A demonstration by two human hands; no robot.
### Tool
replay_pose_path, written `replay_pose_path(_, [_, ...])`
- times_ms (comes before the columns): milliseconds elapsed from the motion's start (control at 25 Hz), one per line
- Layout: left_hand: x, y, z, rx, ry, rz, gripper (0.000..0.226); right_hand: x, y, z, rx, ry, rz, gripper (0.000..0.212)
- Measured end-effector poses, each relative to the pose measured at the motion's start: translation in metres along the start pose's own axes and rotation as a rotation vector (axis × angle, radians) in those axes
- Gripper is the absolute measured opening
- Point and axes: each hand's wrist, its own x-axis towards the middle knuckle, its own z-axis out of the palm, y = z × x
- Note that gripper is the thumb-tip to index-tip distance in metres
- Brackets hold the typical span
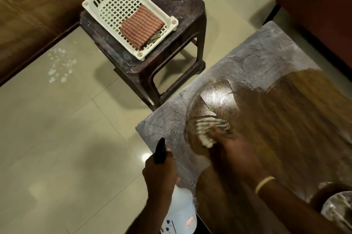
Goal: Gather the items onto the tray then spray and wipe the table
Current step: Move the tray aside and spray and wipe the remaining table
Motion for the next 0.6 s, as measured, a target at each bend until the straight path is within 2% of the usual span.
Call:
replay_pose_path(120, [-0.001, -0.003, 0.003, -0.057, -0.003, -0.062, 0.017, 0.048, 0.023, -0.014, -0.081, 0.202, 0.237, 0.048])
replay_pose_path(200, [-0.005, -0.002, 0.003, -0.139, 0.004, -0.145, 0.006, 0.091, -0.006, -0.011, -0.055, 0.251, 0.208, 0.046])
replay_pose_path(320, [-0.012, -0.002, -0.001, -0.146, 0.003, -0.176, 0.024, 0.087, -0.067, 0.017, -0.017, 0.153, -0.037, 0.042])
replay_pose_path(440, [-0.014, 0.000, -0.009, -0.168, 0.015, -0.185, 0.031, 0.010, -0.061, 0.044, -0.029, -0.050, -0.265, 0.044])
replay_pose_path(520, [-0.014, 0.000, -0.009, -0.138, -0.005, -0.169, 0.029, -0.023, -0.027, 0.032, -0.016, -0.096, -0.191, 0.053])
replay_pose_path(600, [-0.014, -0.008, -0.005, -0.084, -0.026, -0.148, 0.027, -0.002, 0.003, 0.020, 0.005, -0.012, -0.019, 0.052])
